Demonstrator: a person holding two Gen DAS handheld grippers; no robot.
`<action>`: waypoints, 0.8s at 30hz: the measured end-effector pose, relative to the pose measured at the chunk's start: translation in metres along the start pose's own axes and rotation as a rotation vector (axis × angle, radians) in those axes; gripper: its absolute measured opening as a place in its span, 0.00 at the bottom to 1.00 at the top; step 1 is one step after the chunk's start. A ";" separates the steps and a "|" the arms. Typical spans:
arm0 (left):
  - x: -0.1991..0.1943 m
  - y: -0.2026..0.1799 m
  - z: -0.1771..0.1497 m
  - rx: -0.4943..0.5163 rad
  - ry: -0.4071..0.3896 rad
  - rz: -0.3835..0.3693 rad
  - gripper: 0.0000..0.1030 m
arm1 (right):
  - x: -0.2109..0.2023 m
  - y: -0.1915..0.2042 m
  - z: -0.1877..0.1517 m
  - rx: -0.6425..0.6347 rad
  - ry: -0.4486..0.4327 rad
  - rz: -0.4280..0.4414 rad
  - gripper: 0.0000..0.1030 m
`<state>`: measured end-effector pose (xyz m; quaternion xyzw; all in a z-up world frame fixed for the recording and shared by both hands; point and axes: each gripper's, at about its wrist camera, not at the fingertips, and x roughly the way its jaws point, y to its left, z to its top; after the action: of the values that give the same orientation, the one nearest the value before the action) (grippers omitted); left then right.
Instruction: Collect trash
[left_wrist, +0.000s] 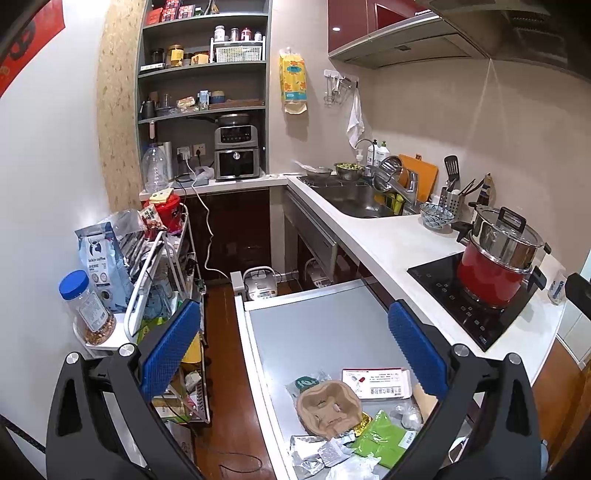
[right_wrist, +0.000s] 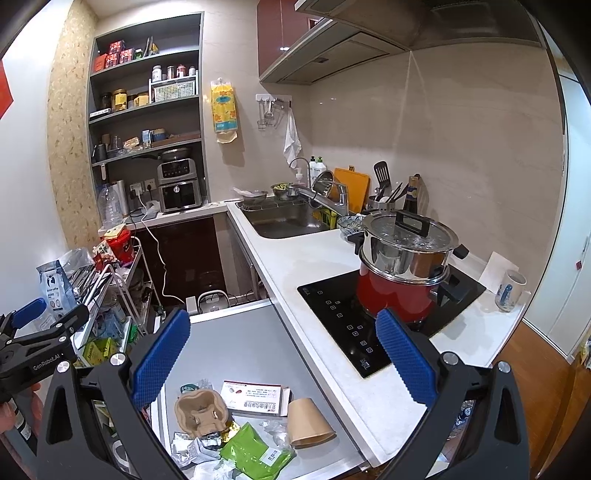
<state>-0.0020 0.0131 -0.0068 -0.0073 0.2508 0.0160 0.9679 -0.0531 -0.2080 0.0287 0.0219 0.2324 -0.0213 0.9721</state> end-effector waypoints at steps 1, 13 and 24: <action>0.000 -0.001 0.000 0.007 -0.004 0.011 0.98 | 0.000 0.000 0.000 0.001 0.000 -0.001 0.96; 0.002 -0.006 0.000 0.009 0.000 0.005 0.98 | 0.002 0.003 -0.003 -0.005 0.002 -0.004 0.96; 0.006 -0.002 0.000 0.008 0.013 -0.008 0.98 | 0.008 0.001 -0.008 0.002 0.013 0.043 0.96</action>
<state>0.0036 0.0115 -0.0096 -0.0046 0.2571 0.0113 0.9663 -0.0495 -0.2065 0.0179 0.0283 0.2382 -0.0003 0.9708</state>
